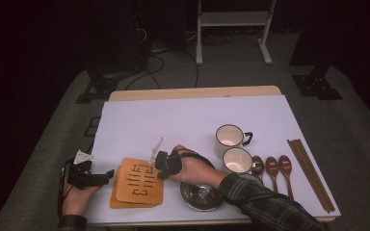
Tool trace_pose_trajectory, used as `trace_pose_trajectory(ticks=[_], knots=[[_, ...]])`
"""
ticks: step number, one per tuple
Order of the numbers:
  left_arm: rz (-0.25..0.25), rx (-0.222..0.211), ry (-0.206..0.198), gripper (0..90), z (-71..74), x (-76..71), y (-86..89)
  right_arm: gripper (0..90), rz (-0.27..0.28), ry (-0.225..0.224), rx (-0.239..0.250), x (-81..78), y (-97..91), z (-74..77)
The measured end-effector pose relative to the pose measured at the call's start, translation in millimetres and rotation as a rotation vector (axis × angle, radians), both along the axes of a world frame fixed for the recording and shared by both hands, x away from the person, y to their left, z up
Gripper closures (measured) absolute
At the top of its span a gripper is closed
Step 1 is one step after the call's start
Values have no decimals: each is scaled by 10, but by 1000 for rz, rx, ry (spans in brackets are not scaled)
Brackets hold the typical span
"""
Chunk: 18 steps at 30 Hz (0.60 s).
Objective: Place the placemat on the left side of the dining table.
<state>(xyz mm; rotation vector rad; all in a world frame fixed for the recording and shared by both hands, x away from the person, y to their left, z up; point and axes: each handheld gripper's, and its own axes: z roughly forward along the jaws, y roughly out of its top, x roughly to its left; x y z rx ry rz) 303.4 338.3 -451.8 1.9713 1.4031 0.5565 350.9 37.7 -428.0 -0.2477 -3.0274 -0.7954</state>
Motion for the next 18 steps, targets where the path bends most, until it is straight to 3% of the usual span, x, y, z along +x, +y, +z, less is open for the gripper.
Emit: trace_pose_trajectory(ticks=[9,18], knots=[[29,-44,-41,12,312,-123,-19,897,8,-8,-1,-2,-1,-3],[-2,-123,-62,14,537,-213,-81,897,9,-11,1,-2,-1,-4]])
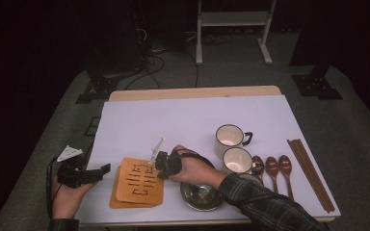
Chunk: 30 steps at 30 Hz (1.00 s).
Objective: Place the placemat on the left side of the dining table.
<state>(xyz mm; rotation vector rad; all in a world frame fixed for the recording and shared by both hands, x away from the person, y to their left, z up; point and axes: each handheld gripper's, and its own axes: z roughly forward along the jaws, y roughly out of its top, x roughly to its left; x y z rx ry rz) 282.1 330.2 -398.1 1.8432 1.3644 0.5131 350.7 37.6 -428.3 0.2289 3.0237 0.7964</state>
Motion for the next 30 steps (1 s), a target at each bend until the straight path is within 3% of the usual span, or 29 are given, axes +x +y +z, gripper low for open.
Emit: trace_pose_trajectory(ticks=[8,12,30], knots=[[-29,-34,-5,14,88,-54,-130,896,1,-3,-2,-3,0,1],[-49,-29,3,14,92,-68,-205,896,1,-4,-2,-6,2,1],[-126,-30,52,14,-162,-26,-558,896,5,-7,-2,-8,2,0]])
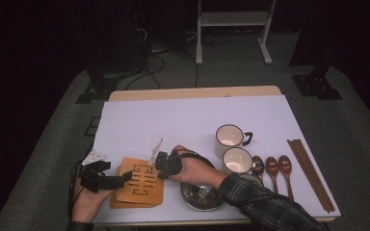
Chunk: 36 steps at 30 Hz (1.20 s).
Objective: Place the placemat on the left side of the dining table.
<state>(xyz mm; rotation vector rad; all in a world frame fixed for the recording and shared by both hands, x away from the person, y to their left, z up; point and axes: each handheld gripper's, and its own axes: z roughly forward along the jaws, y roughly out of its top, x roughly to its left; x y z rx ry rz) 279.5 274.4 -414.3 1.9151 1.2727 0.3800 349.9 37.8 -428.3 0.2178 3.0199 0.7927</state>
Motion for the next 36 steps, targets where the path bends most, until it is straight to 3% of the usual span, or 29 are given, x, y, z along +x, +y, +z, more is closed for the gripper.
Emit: trace_pose_trajectory(ticks=[15,25,36], knots=[[-50,30,35,14,-156,41,-171,896,3,-2,-1,-3,-3,1],[-69,14,57,48,-205,50,-221,896,6,-5,-1,-4,-2,0],[-88,-5,95,215,-224,45,-255,894,5,-3,5,-1,-9,-2]])
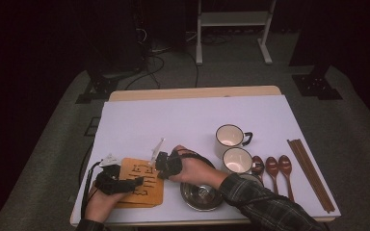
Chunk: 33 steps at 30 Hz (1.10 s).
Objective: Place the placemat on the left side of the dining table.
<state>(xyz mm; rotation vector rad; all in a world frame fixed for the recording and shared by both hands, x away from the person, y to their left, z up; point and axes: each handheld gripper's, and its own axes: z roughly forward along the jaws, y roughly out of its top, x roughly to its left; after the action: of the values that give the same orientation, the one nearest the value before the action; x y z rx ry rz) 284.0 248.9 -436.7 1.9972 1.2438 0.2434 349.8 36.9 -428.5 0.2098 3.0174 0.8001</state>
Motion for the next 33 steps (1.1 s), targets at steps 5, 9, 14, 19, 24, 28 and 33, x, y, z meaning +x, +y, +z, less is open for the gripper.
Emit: trace_pose_trajectory(ticks=[5,9,14,19,24,28,33], knots=[[5,-6,15,220,-11,11,1,833,-3,6,10,22,-20,4],[8,-7,19,224,-10,16,3,797,-5,13,58,40,-44,56],[15,-8,22,232,-2,21,-4,706,-7,10,75,63,-72,93],[18,-8,22,239,4,25,-2,610,5,1,98,58,-80,142],[21,-13,17,261,22,22,4,532,-12,-9,124,76,-122,231],[18,-12,23,269,26,32,12,494,-26,0,141,84,-157,290],[15,-8,23,270,30,38,11,463,-34,-5,161,102,-202,378]])
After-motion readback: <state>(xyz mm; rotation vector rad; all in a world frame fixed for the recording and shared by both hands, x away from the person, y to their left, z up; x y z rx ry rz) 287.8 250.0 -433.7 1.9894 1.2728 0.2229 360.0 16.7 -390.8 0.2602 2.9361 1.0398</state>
